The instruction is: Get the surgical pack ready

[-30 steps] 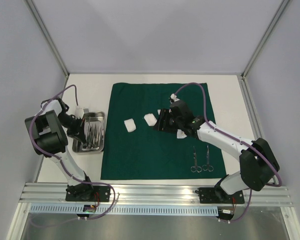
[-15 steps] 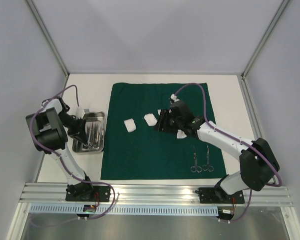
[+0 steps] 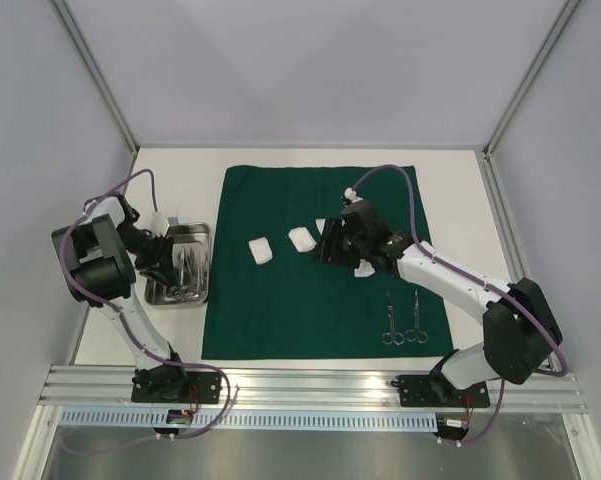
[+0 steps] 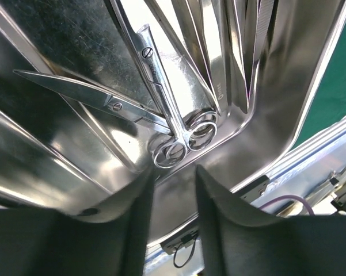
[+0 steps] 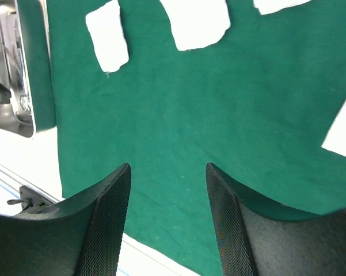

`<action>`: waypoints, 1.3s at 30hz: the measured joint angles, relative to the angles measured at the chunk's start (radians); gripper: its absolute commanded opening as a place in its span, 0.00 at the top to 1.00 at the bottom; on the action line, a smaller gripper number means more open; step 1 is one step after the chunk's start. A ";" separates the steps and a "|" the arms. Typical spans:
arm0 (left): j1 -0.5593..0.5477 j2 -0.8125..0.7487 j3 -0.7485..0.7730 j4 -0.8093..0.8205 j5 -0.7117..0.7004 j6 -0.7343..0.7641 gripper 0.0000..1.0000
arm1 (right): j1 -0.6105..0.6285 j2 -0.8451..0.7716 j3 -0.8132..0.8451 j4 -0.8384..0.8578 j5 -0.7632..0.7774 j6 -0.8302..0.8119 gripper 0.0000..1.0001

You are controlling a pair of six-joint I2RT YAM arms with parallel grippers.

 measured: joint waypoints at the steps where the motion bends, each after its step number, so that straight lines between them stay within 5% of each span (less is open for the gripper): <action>1: 0.000 0.000 0.000 0.000 -0.002 0.000 0.52 | -0.005 -0.005 0.000 -0.005 0.003 -0.004 0.43; 11: 0.000 -0.095 0.000 0.018 -0.023 -0.014 0.48 | -0.086 -0.128 -0.010 -0.196 0.172 -0.060 0.46; 22: 0.000 -0.304 -0.026 0.042 -0.005 -0.031 0.47 | -0.098 -0.151 -0.242 -0.396 0.218 -0.038 0.51; 39: -0.069 -0.404 -0.090 0.041 0.022 -0.035 0.46 | -0.151 -0.101 -0.331 -0.388 0.211 0.035 0.60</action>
